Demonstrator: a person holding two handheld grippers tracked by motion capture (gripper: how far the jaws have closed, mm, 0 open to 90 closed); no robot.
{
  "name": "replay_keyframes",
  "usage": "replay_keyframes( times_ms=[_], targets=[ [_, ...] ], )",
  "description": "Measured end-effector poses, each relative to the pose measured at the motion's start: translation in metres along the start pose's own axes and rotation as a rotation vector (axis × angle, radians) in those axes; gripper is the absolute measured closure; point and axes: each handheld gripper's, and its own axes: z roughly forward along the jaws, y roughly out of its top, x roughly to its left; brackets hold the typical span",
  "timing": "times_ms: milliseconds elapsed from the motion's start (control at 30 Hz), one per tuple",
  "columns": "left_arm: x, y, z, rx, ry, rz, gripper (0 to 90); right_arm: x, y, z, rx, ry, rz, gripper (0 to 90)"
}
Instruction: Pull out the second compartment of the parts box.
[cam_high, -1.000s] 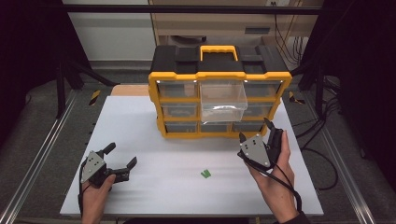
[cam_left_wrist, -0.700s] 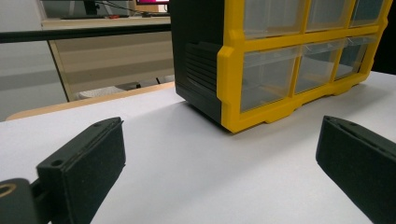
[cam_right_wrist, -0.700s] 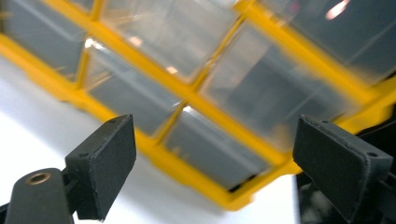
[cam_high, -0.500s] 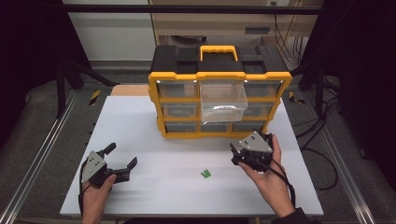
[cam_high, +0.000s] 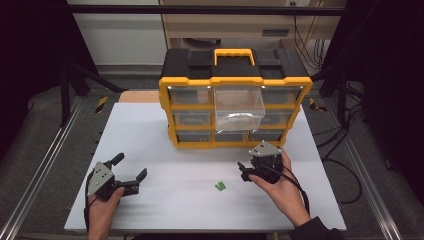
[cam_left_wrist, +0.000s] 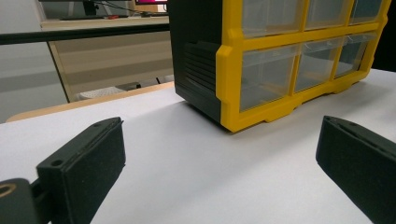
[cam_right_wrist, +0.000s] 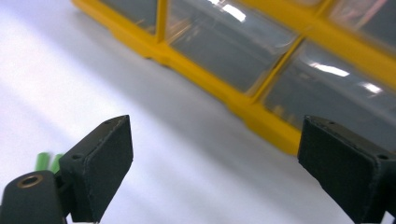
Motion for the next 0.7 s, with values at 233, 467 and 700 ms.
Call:
replay_keyframes(
  times_ms=[233, 467, 700],
  targets=[
    [0.000, 0.000, 0.000, 0.001, 0.000, 0.003, 1.1, 0.002, 0.001, 0.006, 0.031, 0.054, 0.014, 10.2],
    [0.000, 0.000, 0.000, -0.003, 0.001, 0.002, 1.1, 0.006, 0.008, 0.011, 0.073, 0.121, 0.041, 10.3],
    [0.001, 0.001, 0.000, -0.003, 0.000, 0.001, 1.1, 0.014, 0.014, 0.021, 0.109, 0.164, 0.024, 10.3]
  ],
)
